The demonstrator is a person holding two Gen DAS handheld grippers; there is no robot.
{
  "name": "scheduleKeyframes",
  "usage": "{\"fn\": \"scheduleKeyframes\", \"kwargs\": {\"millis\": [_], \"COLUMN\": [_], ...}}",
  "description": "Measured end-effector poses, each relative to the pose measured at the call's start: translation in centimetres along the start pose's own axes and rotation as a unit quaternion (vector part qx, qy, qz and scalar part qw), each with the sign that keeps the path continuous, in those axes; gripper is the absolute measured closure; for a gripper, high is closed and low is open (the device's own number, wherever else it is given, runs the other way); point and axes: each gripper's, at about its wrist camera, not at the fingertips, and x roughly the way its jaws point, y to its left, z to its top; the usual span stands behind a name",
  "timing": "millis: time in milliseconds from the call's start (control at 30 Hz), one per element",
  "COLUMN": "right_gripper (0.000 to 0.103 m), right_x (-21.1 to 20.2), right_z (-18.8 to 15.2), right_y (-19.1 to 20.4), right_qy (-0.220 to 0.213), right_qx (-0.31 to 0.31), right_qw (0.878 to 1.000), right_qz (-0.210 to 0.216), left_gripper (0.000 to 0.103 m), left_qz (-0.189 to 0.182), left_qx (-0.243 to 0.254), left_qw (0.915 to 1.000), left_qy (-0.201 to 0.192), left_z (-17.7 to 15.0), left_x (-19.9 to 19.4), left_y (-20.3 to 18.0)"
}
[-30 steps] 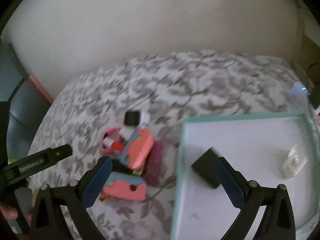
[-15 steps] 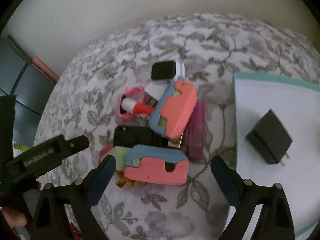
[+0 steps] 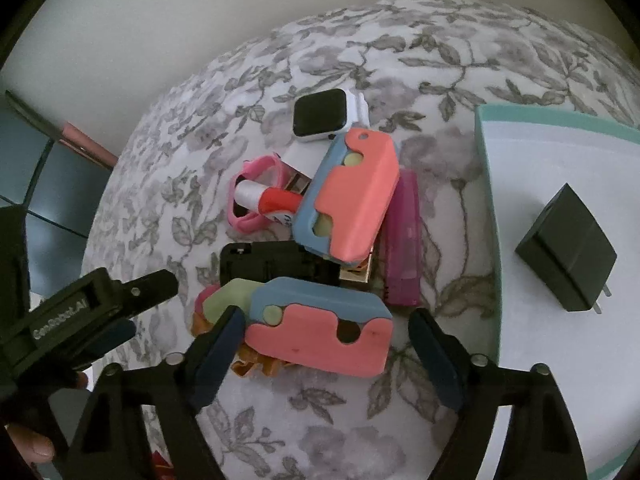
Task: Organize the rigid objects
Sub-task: 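Move both open grippers back to the pile of items, then grasp the pink-blue slider toy with the right gripper while the left gripper grasps the pink-haired doll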
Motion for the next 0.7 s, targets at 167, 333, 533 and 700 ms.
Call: {"fn": "scheduleKeyframes", "kwargs": {"millis": [167, 333, 533, 700], "right_gripper": [0.027, 0.027, 0.027, 0.027], "right_x": [-0.1, -0.5, -1.4, -2.5], "right_z": [0.1, 0.1, 0.3, 0.7], "right_y": [0.0, -0.5, -1.6, -2.2], "right_qy": [0.004, 0.006, -0.001, -0.011], "right_qx": [0.001, 0.009, 0.025, 0.04], "right_qw": [1.0, 1.0, 1.0, 0.999], "right_qz": [0.0, -0.001, -0.002, 0.008], "left_gripper": [0.002, 0.002, 0.002, 0.002], "left_qz": [-0.003, -0.006, -0.01, -0.015], "left_qx": [0.004, 0.005, 0.018, 0.032], "left_qw": [1.0, 0.9999, 0.9996, 0.999], "left_qy": [0.006, 0.011, 0.021, 0.026], "left_z": [0.1, 0.2, 0.0, -0.1], "left_x": [0.5, 0.7, 1.2, 1.7], "left_y": [-0.3, -0.7, -1.6, -2.6]}}
